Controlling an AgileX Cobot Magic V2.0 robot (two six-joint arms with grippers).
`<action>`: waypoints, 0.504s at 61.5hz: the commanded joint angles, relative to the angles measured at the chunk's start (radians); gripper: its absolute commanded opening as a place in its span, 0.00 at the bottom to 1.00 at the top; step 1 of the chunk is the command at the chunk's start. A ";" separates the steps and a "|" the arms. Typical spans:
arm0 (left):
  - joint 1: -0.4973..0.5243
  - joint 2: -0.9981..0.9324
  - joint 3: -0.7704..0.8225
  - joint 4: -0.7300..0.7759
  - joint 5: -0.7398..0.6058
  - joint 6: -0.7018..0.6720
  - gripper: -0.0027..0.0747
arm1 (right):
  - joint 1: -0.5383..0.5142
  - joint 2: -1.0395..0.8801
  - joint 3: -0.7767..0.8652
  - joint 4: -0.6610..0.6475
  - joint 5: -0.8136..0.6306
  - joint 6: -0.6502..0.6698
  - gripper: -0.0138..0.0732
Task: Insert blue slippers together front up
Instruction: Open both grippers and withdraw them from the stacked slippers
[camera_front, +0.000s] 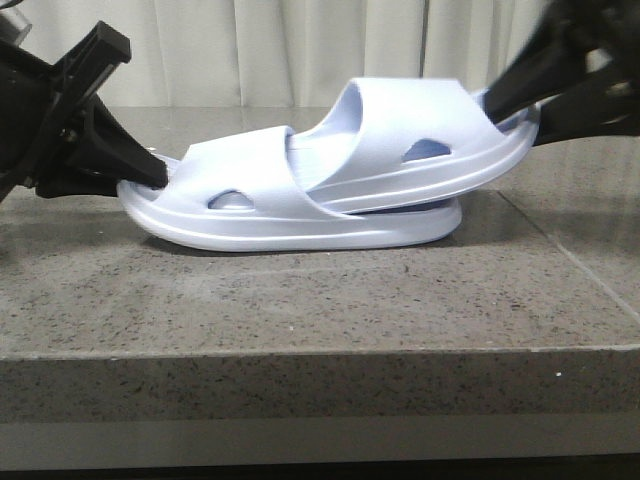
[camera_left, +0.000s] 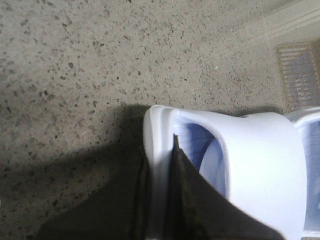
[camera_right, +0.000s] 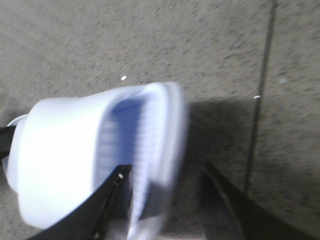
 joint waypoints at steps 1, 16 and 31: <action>-0.010 -0.031 -0.027 -0.040 0.040 0.002 0.01 | -0.112 -0.071 -0.025 -0.039 0.058 -0.008 0.58; -0.010 -0.031 -0.027 -0.040 0.040 0.002 0.01 | -0.390 -0.145 -0.025 -0.059 0.218 -0.029 0.58; -0.010 -0.031 -0.027 -0.040 0.042 0.010 0.08 | -0.427 -0.149 -0.025 -0.059 0.283 -0.077 0.58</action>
